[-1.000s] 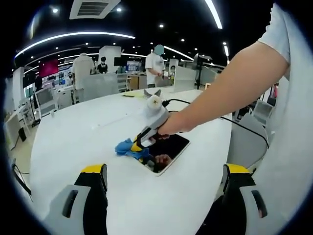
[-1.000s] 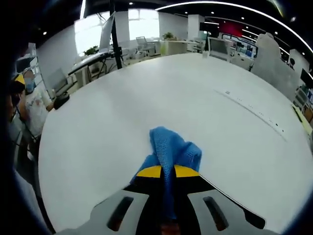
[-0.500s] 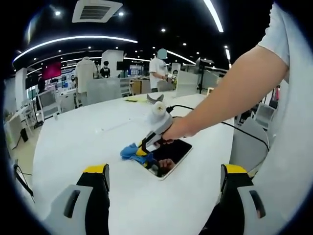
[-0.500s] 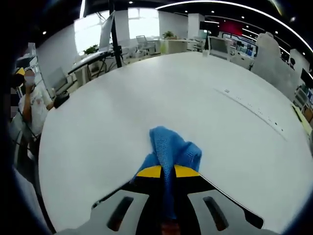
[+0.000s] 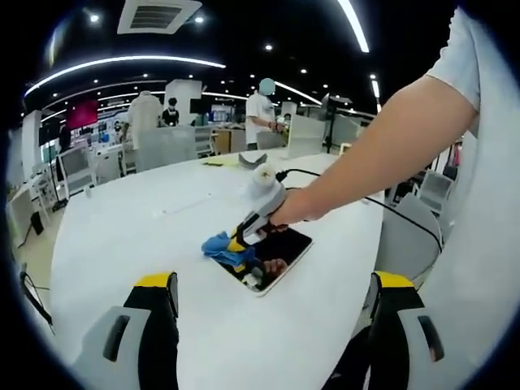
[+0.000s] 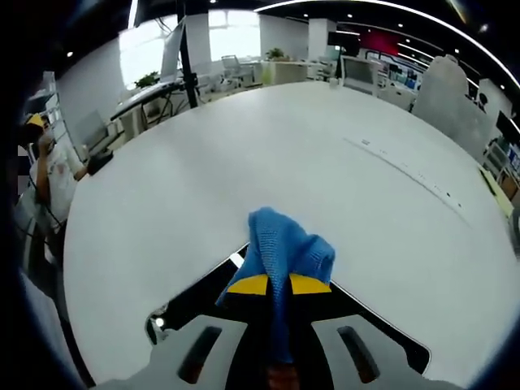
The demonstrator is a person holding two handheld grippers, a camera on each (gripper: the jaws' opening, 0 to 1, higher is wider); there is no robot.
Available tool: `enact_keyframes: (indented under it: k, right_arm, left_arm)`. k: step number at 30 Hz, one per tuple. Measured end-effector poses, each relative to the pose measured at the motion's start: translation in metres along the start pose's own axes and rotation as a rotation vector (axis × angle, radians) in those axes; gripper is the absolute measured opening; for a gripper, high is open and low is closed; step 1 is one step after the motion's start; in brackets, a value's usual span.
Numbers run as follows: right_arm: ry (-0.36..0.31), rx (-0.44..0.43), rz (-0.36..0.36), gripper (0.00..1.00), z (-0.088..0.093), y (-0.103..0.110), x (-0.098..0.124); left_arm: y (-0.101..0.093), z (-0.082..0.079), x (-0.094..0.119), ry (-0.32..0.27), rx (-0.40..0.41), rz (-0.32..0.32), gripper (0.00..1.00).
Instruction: Wipe the mirror surface with the cleaning cloth until all visible marks leave the cleaned area.
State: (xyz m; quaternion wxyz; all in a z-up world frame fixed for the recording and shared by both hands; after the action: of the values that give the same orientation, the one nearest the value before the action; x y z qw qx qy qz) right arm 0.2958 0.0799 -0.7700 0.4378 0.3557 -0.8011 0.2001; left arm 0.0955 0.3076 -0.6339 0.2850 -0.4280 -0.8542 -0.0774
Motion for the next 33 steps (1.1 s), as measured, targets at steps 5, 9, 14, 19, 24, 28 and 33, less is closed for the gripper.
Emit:
enact_keyframes:
  k: [5, 9, 14, 19, 24, 28, 33]
  right_arm:
    - [0.006, -0.012, 0.007, 0.02, 0.007, -0.004, 0.005]
    - [0.005, -0.022, 0.018, 0.02, 0.010, -0.005, 0.007]
    - [-0.003, -0.024, 0.018, 0.02, 0.012, -0.006, 0.008]
    - [-0.001, -0.025, 0.022, 0.02, 0.014, -0.008, 0.008]
    - [-0.002, -0.022, 0.022, 0.02, 0.015, -0.009, 0.010]
    - [-0.003, -0.027, 0.026, 0.02, 0.016, -0.011, 0.009]
    - [0.002, -0.023, 0.031, 0.02, 0.018, -0.011, 0.012]
  left_arm:
    - [-0.001, -0.003, 0.001, -0.011, -0.007, -0.006, 0.99]
    - [-0.002, -0.005, 0.001, -0.012, -0.016, -0.005, 0.99]
    - [-0.002, -0.008, 0.002, -0.020, -0.026, -0.004, 0.99]
    - [-0.002, -0.009, 0.002, -0.021, -0.027, -0.001, 0.99]
    - [-0.001, -0.009, 0.002, -0.018, -0.029, -0.002, 0.99]
    - [0.000, -0.008, 0.002, -0.016, -0.028, -0.001, 0.99]
    - [0.002, -0.009, 0.003, -0.019, -0.035, -0.002, 0.99]
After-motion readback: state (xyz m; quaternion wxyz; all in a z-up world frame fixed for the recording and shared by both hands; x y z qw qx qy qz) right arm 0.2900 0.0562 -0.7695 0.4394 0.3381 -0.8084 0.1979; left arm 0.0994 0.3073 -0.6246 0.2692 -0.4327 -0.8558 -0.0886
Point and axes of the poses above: the point that each gripper's makers call its tool centre point, and the gripper's own axes: x roughly backward along the fingers, y roughly to its left, z roughly out of its underside, the point moved 10 cm from there along x, roughly backward along the fingers, and after that the axes turned 9 degrees about y, right-handed, at the moved point
